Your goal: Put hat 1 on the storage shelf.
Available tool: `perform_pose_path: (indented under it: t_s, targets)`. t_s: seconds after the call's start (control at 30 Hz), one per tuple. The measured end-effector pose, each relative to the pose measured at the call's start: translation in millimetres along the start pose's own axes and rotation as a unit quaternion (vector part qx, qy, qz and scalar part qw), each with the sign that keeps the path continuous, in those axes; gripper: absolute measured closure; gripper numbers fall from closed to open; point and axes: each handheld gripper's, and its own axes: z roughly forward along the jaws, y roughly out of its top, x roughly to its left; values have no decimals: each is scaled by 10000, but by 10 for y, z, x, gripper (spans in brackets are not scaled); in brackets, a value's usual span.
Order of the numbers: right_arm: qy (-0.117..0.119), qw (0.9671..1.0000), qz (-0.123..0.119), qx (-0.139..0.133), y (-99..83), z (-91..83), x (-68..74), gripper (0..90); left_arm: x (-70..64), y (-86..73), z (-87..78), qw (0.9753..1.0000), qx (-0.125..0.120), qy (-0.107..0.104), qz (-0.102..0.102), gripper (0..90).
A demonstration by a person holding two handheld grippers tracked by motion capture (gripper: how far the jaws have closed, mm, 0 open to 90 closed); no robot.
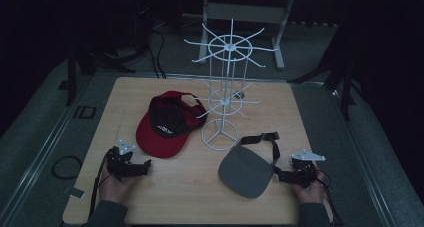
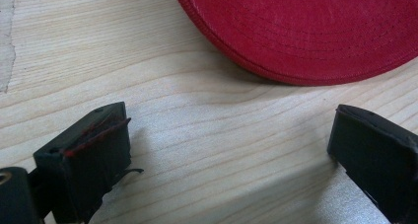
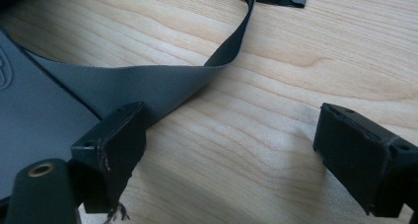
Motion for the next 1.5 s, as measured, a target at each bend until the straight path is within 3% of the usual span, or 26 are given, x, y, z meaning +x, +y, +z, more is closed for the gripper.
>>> perform_pose_path:
  t_s: [0.17,0.2,0.5,0.7,0.93,1.07,1.13,1.17,1.2,1.4,1.5]
  targets:
    - [3,10000,-2,1,1,0,0,125,-6,-4,-39,9999,-94,-57,63,102]
    - [4,10000,-4,0,1,1,-1,125,-6,-4,-47,9999,-104,-72,99,196]
    - [2,10000,-2,0,1,1,0,125,21,2,-137,9997,35,-162,159,471]
    - [3,10000,-2,0,1,1,0,125,73,0,-196,9993,179,-318,77,577]
    - [2,10000,-3,0,1,1,0,125,122,12,-269,9991,3,-428,-80,670]
    - [1,10000,-2,-1,1,1,0,125,194,17,-320,9986,-121,-454,-230,659]
    - [1,10000,-4,0,1,1,0,125,213,31,-330,9987,-96,-451,-212,633]
    - [3,10000,-4,0,0,0,0,125,223,98,-365,9995,-49,-320,45,633]
    - [4,10000,-6,0,1,0,-1,125,233,132,-382,9994,-59,-341,97,608]
    - [5,10000,-4,-1,1,1,-1,125,325,389,-406,9983,-102,-498,288,556]
    - [6,10000,-4,0,1,1,-1,125,371,484,-369,9975,-95,-633,286,544]
